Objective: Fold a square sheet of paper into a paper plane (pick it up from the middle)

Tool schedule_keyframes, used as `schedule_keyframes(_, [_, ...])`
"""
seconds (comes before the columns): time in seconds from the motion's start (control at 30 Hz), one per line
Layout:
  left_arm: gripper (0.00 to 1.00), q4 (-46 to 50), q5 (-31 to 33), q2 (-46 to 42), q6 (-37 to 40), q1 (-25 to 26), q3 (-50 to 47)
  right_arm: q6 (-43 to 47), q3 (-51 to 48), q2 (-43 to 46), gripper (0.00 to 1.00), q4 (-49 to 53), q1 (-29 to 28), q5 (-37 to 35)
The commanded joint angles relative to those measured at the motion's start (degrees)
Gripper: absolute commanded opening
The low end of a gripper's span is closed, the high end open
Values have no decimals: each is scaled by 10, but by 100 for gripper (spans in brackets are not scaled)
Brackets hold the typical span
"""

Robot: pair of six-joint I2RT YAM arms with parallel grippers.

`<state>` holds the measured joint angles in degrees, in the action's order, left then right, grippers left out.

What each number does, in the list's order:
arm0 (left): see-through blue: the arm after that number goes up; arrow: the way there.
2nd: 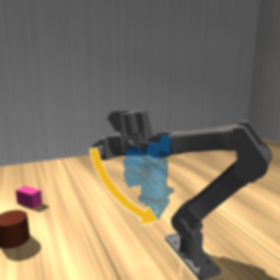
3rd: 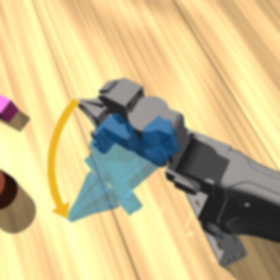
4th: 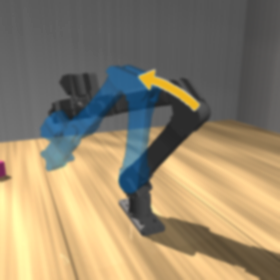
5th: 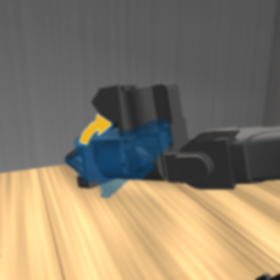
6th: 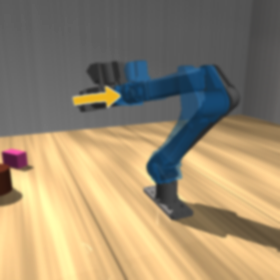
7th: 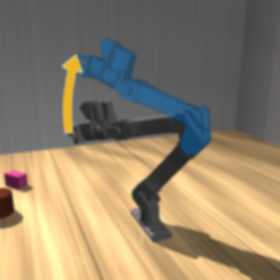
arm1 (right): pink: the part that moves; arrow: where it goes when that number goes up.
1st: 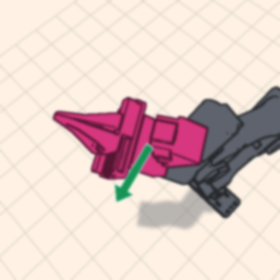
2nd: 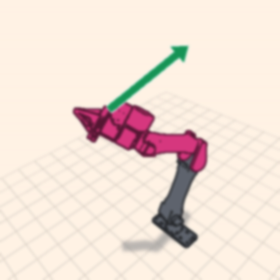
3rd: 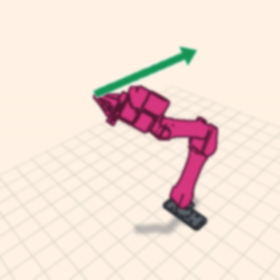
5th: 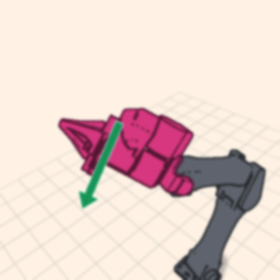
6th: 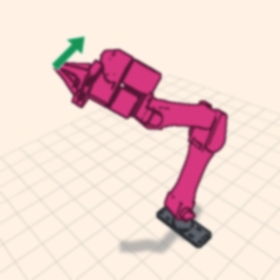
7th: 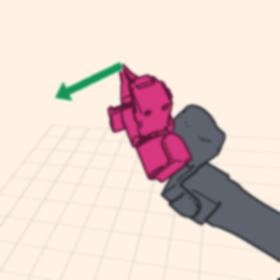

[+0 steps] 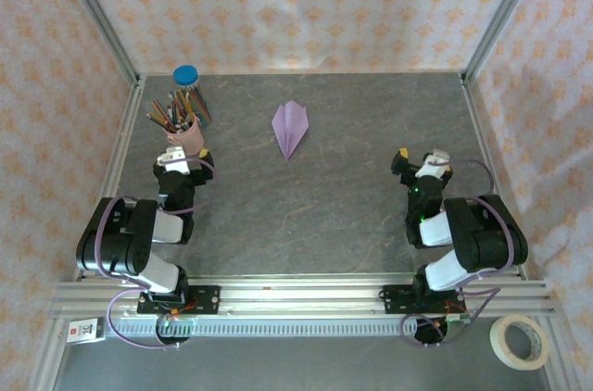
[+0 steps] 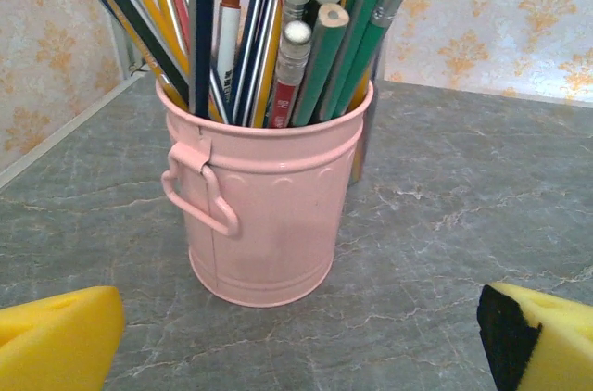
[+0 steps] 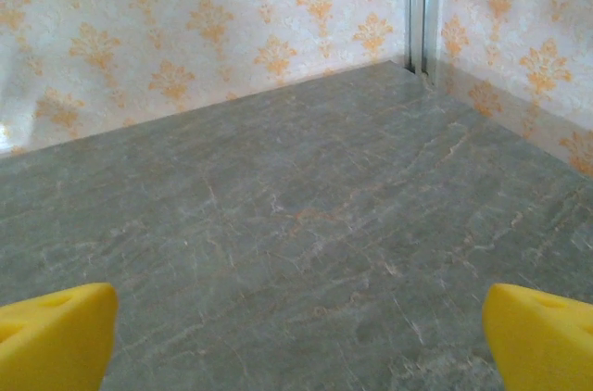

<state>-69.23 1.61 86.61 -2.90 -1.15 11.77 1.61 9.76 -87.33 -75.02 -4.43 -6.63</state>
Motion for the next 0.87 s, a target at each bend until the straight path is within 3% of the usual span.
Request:
schedule_keyframes(0.0, [99, -10, -13, 1, 8, -1, 21, 2, 26, -4, 100, 14, 7, 6])
schedule_keyframes(0.83, [99, -13, -2, 2, 12, 6, 19, 11, 12, 0, 100, -5, 9, 27])
